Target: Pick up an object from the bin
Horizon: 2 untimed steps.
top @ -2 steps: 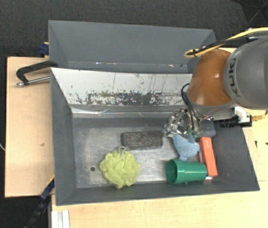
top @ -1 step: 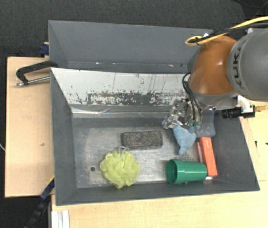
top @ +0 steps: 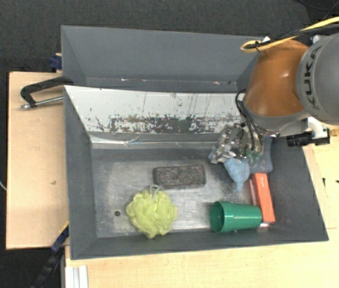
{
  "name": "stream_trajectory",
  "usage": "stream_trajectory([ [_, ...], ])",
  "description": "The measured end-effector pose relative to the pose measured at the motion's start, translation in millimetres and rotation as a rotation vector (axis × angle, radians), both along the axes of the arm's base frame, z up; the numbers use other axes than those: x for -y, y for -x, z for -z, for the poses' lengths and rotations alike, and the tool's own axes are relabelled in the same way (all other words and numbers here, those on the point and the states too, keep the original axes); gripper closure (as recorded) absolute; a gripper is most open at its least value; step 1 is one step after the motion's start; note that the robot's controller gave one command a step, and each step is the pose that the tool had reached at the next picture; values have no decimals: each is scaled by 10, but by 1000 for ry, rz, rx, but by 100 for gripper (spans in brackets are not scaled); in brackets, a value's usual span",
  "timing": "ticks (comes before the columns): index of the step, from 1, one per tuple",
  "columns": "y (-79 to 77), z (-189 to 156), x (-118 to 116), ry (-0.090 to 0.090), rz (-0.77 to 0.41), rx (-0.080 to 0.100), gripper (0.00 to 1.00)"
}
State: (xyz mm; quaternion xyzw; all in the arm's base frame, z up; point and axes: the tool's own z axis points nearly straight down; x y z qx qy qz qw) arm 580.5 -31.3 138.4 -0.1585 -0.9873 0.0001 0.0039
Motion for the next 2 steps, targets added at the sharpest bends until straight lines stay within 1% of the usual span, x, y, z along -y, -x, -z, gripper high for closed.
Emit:
stream_trajectory([
  [1, -15, -299, 58, 2, -44, 23, 100],
  [2, -21, -43, 36, 0, -48, 7, 100],
])
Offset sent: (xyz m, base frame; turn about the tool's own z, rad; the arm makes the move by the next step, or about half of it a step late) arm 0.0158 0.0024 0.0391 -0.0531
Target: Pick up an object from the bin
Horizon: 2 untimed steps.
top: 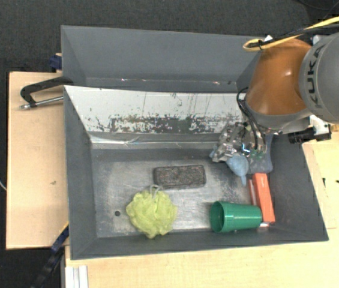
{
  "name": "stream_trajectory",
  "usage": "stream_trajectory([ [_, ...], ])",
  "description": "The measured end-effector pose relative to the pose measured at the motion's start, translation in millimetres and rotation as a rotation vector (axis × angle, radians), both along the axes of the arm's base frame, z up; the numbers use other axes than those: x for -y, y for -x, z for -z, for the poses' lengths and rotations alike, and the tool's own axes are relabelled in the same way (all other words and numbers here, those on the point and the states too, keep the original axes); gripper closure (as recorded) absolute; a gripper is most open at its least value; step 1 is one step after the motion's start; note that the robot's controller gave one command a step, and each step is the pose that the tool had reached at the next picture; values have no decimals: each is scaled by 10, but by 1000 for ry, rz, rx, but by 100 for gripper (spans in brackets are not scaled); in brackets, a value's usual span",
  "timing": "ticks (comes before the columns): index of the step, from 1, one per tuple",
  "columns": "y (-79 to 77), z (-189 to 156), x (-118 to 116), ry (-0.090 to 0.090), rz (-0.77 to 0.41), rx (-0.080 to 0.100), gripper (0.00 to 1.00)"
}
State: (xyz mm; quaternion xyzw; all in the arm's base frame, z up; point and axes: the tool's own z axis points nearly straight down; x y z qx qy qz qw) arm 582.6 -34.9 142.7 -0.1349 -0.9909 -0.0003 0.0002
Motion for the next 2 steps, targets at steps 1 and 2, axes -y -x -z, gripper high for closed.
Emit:
stream_trajectory([
  [1, 15, -545, 4, 0, -9, 0, 100],
  [2, -34, -732, 11, 1, -8, 14, 100],
])
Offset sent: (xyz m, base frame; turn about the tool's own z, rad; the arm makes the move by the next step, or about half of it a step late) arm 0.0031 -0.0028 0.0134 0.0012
